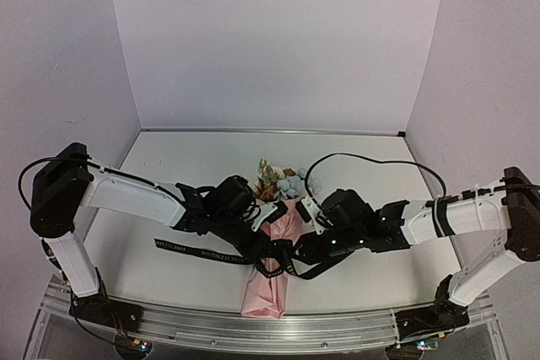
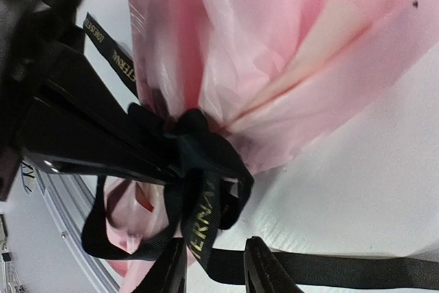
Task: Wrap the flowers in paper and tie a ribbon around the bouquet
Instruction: Cross the half-tied ribbon over the folded bouquet.
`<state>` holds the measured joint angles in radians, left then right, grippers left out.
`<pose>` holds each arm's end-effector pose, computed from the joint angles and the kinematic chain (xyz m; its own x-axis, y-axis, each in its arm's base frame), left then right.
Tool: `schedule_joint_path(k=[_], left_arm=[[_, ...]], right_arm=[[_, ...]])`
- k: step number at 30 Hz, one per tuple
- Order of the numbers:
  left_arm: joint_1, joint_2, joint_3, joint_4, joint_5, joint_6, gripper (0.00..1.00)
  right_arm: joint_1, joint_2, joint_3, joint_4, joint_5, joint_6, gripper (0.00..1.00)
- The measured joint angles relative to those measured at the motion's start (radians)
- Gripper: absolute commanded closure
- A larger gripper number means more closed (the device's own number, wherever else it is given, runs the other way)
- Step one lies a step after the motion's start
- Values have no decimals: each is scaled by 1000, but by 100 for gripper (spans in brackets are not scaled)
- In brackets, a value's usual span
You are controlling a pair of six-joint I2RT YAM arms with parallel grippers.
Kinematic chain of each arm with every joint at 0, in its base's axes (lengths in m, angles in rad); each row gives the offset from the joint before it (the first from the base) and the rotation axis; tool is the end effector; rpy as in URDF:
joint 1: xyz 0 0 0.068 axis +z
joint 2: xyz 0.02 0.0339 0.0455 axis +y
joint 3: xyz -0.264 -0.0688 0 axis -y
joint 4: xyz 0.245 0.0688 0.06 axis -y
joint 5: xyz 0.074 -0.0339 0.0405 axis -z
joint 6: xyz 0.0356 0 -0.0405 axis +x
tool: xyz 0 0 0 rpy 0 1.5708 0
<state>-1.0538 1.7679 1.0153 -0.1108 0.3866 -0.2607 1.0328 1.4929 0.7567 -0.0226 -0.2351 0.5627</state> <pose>0.1668 -0.3205 0.1674 -0.6017 0.5753 -0.5540 0.7981 0.4068 -0.4444 0.1467 0.2620 0.1819 -0.7899 -0.3114 -0.5283 -0.5915 0.6139 0.5227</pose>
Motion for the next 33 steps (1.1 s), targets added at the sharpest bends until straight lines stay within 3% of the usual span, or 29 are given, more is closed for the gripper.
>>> schedule_joint_path(k=[5,16,19,29,33], left_arm=[[0,0,0,-1,5,2,99],[0,0,0,-1,13,3,99],[0,0,0,-1,14,3,100],[0,0,0,-1,24,3,100],[0,0,0,-1,29,3,100]], right_arm=[[0,0,-9,-16,-3,22,70],[0,52,43,-16,80,26,44],[0,62,58,-8,94,19,42],[0,96,88,25,116,18,43],[0,119,98,29,119,18,59]])
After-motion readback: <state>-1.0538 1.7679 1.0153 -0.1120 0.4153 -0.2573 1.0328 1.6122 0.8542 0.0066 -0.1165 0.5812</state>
